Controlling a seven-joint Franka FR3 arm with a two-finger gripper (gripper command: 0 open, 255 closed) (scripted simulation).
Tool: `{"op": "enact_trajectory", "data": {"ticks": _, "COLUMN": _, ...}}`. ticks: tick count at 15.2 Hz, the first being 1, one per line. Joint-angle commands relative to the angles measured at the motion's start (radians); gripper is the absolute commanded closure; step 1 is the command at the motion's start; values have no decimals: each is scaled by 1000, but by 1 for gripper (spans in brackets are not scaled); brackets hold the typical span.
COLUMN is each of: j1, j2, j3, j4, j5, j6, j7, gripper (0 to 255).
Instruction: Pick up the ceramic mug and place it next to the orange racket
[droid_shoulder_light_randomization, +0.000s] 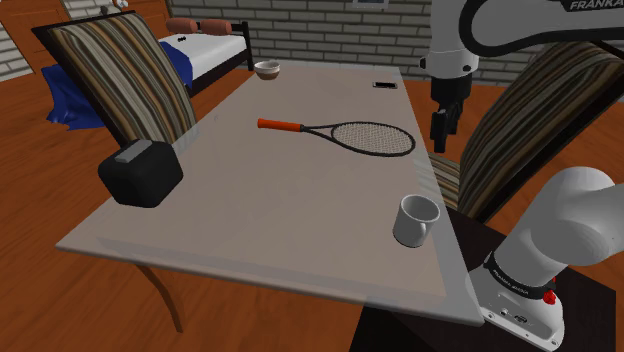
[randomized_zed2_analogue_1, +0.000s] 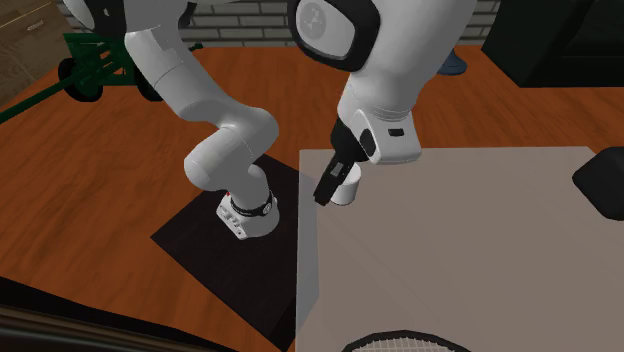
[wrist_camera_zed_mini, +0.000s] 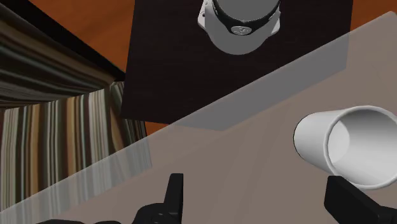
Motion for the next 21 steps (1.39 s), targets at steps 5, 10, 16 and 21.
{"op": "enact_trajectory", "data": {"ticks": 5, "j1": 34, "j2": -141, "j3": 24, "j4": -180, "j5": 95, "j6": 130, "j7": 59, "gripper": 0}}
{"op": "enact_trajectory", "data": {"ticks": 10, "j1": 102, "j2": -300, "j3": 83, "j4": -387, "j5": 231, "j6": 302, "j7": 141, "gripper": 0}}
{"op": "enact_trajectory", "data": {"ticks": 16, "j1": 139, "j2": -329, "j3": 122, "j4": -493, "j5": 292, "j6": 416, "j7": 168, "gripper": 0}}
{"op": "enact_trajectory", "data": {"ticks": 21, "j1": 148, "j2": -313, "j3": 134, "j4": -534, "j5": 307, "j6": 473, "j7": 168, "gripper": 0}}
